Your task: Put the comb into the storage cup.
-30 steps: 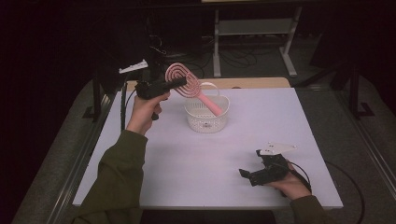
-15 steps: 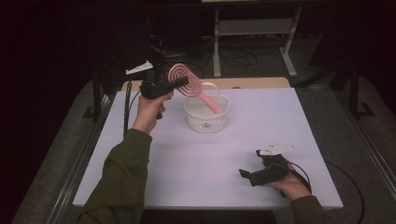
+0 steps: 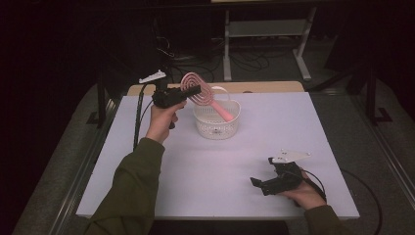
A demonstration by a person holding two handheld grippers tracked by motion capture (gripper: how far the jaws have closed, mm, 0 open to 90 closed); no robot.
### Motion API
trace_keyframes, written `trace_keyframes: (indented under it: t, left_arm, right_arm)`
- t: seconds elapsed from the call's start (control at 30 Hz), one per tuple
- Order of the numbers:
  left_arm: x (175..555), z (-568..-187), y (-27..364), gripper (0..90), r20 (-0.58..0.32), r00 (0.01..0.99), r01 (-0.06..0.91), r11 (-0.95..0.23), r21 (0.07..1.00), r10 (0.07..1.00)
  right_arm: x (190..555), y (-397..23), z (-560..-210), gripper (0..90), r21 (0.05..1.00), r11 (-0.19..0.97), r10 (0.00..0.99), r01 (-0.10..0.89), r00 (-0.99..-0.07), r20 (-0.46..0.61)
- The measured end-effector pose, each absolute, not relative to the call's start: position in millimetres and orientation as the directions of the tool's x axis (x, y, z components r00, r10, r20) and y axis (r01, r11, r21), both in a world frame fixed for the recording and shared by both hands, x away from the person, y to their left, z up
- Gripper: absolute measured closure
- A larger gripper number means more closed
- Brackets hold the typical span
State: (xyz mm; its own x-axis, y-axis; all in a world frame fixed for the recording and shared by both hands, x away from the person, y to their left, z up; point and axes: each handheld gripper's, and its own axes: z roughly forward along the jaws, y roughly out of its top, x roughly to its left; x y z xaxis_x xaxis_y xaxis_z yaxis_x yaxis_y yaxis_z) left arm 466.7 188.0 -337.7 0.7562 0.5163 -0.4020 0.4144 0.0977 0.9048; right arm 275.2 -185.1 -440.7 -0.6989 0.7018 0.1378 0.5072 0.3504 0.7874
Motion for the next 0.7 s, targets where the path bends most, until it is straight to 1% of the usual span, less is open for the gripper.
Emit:
trace_keyframes:
  t: [0.5, 0.7]
  left_arm:
    - [469, -356, 180, 64.7, -0.412, 0.728, 0.431, 0.101, 0.897, 0.548]
    - [469, -365, 177, 64.7, -0.429, 0.715, 0.447, 0.111, 0.888, 0.552]
  right_arm:
    - [275, -185, -441, 0.0, 0.788, 0.354, 0.699, 0.504, -0.702, 0.135]
    - [275, -186, -440, 0.0, 0.789, 0.352, 0.699, 0.504, -0.702, 0.136]
